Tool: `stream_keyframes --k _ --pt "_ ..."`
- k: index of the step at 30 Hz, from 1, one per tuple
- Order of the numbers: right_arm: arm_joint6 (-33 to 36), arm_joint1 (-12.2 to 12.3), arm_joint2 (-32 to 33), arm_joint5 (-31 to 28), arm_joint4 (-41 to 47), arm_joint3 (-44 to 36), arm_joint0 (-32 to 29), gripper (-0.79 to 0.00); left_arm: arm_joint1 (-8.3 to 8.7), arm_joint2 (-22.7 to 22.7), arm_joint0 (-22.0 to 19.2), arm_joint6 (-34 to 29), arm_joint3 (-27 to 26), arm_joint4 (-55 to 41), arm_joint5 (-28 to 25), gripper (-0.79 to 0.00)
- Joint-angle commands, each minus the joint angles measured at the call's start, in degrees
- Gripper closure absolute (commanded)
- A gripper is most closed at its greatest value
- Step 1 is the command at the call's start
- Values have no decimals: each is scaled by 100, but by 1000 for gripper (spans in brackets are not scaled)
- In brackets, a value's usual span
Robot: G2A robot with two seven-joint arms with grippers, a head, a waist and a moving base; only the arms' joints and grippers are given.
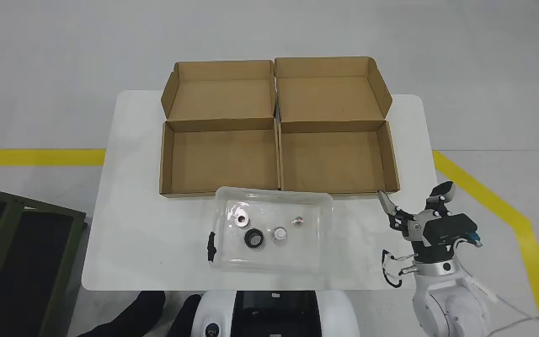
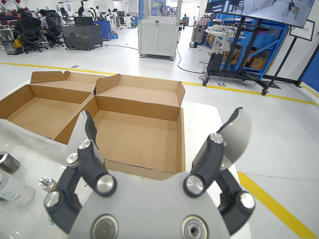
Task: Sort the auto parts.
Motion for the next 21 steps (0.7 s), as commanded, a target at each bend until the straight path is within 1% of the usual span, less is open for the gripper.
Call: stream_keyframes --k 1,5,8,13,18,21 --pt "0 0 0 0 0 0 0 -785 0 0 0 0 0 0 0 -785" --pt "52 2 -17 -31 -12 5 28 -785 0 0 0 0 0 0 0 -785" --pt "291 18 -144 -228 -289 -18 79 -785 0 0 0 0 0 0 0 -785" --pt "661 46 -408 -731 -518 25 239 -785 0 0 0 0 0 0 0 -785" --pt "1025 83 -724 -1130 -1156 -40 383 -785 0 0 0 0 0 0 0 -785" --pt "1222 111 -962 -1492 -1530 -165 456 -785 0 0 0 0 0 0 0 -785"
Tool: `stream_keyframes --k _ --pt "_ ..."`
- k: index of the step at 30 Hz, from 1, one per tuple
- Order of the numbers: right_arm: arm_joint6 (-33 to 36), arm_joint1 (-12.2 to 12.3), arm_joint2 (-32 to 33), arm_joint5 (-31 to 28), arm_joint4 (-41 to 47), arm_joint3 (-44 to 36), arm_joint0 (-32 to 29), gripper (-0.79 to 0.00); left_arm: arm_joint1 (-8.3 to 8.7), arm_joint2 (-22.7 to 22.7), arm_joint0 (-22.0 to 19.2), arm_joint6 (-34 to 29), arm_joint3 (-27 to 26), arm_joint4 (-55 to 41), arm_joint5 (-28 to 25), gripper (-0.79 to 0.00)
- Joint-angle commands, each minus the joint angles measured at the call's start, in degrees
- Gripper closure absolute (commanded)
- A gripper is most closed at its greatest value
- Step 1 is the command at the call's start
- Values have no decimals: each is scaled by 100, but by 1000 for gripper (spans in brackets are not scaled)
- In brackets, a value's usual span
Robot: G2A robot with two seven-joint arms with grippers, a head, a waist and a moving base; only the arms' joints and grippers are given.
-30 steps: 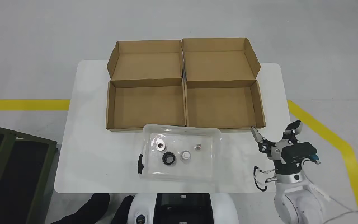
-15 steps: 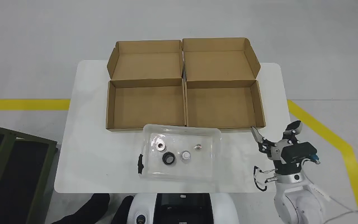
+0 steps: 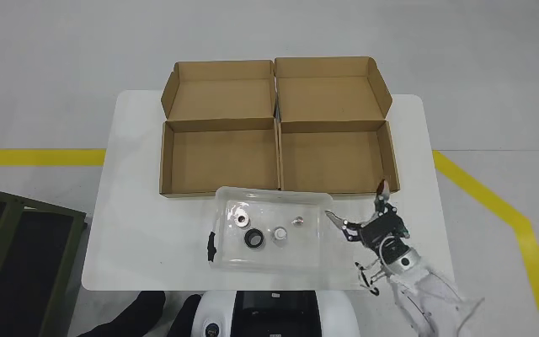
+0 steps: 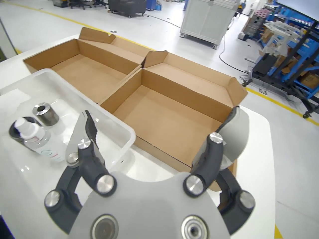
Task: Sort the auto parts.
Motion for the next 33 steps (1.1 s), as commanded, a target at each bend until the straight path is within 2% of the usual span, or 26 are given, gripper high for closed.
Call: stream_keyframes --k 1,8,17,25,33 --pt "174 21 -164 -232 -345 -111 49 -785 0 0 0 0 0 0 0 -785" --pt "629 66 -881 -992 -995 -405 199 -785 0 0 0 0 0 0 0 -785" --pt "1128 76 -1480 -1529 -725 -281 507 -785 0 0 0 0 0 0 0 -785" --pt "1765 58 -1802 -1642 -306 83 924 -785 0 0 0 0 0 0 0 -785" --pt "2343 67 -1845 -1669 78 334 1211 -785 0 0 0 0 0 0 0 -785"
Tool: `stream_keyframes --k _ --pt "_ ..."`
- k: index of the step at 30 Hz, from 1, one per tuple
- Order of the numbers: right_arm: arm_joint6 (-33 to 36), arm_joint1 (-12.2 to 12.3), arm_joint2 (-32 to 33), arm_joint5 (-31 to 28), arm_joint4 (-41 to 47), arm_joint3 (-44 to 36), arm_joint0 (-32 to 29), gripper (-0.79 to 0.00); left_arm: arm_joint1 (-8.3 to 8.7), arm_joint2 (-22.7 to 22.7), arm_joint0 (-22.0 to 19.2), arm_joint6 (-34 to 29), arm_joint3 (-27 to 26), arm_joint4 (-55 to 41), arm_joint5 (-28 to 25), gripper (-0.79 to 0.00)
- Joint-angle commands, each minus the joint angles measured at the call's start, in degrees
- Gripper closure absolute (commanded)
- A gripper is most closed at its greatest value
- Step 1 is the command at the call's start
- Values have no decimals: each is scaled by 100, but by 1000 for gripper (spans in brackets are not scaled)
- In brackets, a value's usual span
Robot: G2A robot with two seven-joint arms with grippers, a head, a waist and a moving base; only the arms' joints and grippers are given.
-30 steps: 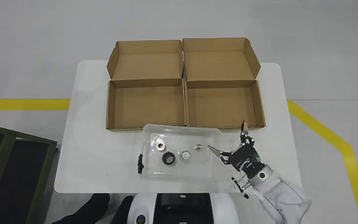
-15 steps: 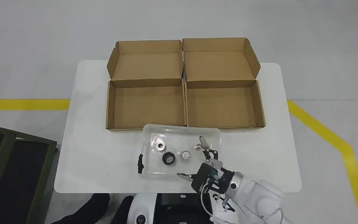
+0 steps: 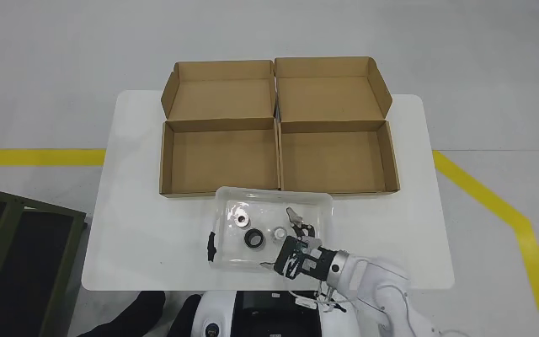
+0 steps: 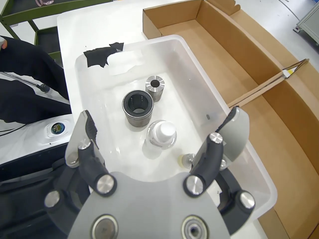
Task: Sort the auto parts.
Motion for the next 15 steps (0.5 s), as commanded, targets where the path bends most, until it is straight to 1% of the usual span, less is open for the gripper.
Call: stream_keyframes --k 1,2,3,4,6,7,8,10,11,15 --pt "107 7 9 -22 118 57 50 -785 0 0 0 0 0 0 0 -785" --pt "146 11 12 -49 165 89 75 -785 0 0 0 0 0 0 0 -785" --pt "188 16 13 -76 200 127 102 -742 0 0 0 0 0 0 0 -785" --pt "222 20 13 -98 233 170 132 -690 0 0 0 0 0 0 0 -785" --pt "285 28 -1 -135 285 246 190 -548 0 0 0 0 0 0 0 -785" --pt "313 31 -10 -148 304 286 219 -499 0 0 0 0 0 0 0 -785" --pt "338 34 -20 -160 320 326 248 -499 0 0 0 0 0 0 0 -785" --pt "393 41 -53 -203 333 398 308 -416 0 0 0 0 0 0 0 -785" --pt "423 45 -69 -219 338 446 334 -400 0 0 0 0 0 0 0 -785" --pt "437 54 -95 -136 357 573 425 -379 0 0 0 0 0 0 0 -785"
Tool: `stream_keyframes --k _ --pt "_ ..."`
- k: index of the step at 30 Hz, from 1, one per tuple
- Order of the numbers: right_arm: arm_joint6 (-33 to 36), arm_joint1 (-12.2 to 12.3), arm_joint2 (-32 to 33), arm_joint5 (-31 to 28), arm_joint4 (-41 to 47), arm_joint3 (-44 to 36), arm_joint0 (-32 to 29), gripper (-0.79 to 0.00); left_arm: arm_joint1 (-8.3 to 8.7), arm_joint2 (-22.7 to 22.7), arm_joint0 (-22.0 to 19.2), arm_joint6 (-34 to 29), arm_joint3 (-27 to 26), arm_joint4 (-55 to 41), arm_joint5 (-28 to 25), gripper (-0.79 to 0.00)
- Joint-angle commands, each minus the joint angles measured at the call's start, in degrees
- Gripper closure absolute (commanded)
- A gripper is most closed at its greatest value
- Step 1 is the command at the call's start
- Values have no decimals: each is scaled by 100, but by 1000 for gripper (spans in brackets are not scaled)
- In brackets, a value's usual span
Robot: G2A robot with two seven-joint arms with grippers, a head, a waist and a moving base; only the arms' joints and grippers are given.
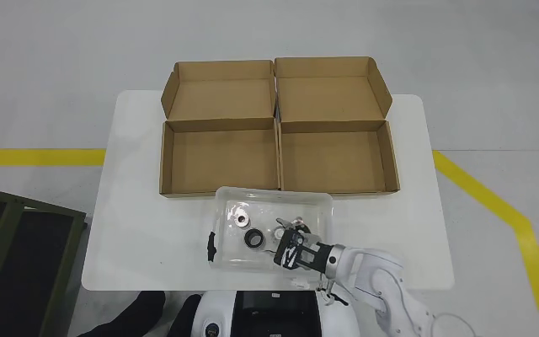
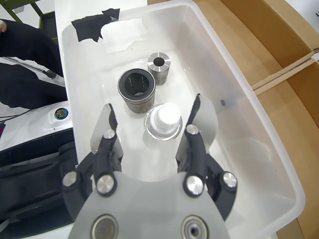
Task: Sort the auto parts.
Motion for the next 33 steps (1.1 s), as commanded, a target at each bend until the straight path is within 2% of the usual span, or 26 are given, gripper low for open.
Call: stream_keyframes --k 1,6,9,10,11,12,25,33 --pt "16 5 -6 59 -6 55 29 -372 0 0 0 0 0 0 0 -785" --pt "57 22 -45 96 -36 164 99 -329 0 0 0 0 0 0 0 -785" --pt "85 36 -55 106 -55 172 121 -215 0 0 0 0 0 0 0 -785" --pt "89 41 -56 117 -60 166 123 -157 0 0 0 0 0 0 0 -785" --pt "88 46 -54 119 -63 146 123 -18 0 0 0 0 0 0 0 -785" --pt "86 52 -51 118 -60 114 116 0 0 0 0 0 0 0 0 -785" --pt "-40 162 284 -25 344 -564 -100 0 0 0 0 0 0 0 0 -785" --pt "-362 226 607 -336 1359 -668 -207 0 0 0 0 0 0 0 0 -785"
